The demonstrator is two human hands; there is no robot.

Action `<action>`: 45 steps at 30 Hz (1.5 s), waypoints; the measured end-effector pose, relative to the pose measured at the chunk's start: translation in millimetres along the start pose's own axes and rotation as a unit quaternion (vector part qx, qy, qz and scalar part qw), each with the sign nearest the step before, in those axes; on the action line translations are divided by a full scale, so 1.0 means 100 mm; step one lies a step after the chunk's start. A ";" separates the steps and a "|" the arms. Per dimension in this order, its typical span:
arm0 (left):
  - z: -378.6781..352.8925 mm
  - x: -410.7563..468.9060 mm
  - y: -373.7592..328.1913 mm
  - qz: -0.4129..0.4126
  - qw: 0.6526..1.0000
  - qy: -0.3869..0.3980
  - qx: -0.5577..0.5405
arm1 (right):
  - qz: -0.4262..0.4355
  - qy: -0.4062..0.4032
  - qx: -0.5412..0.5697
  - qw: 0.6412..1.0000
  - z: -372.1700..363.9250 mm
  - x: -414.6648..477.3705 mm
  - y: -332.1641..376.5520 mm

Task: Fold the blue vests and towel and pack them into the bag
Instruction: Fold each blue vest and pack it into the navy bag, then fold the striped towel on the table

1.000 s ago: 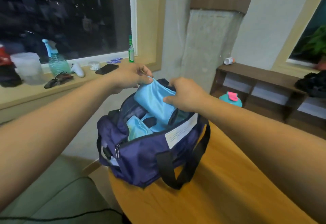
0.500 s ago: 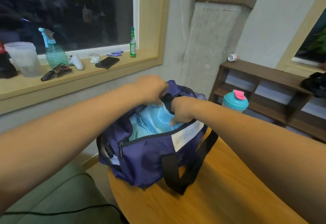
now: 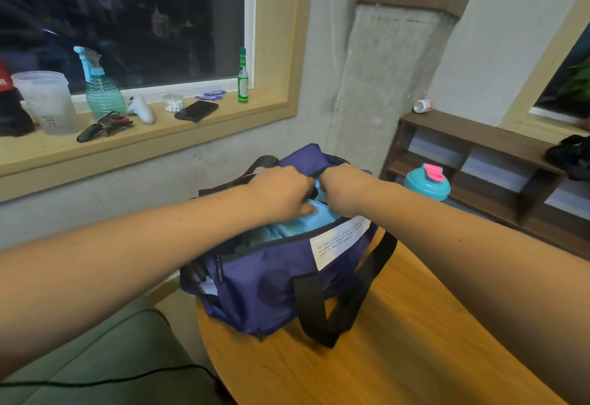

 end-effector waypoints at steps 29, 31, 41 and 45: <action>-0.16 0.25 -0.34 0.100 0.989 0.105 0.044 | -0.065 -0.168 0.125 0.976 0.04 -0.36 -0.43; -0.09 0.25 -0.33 0.105 0.987 0.116 0.037 | -0.063 -0.167 0.148 0.973 0.05 -0.43 -0.43; 0.84 0.12 -0.28 0.082 0.978 0.058 -0.181 | -0.043 -0.261 0.219 0.939 0.10 -1.22 -0.55; 1.10 -0.01 -0.67 0.040 0.945 0.016 -0.324 | -0.050 -0.293 0.214 0.931 0.03 -1.76 -0.67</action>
Point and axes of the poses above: each hand's wrist, its own x-axis towards the middle knuckle, its own z-axis out of the back of the hand, y = z × x, the point moved 2 cm from there along x, towards the middle knuckle, and after that the axes turned 12 degrees about z, right-handed, at the moved point
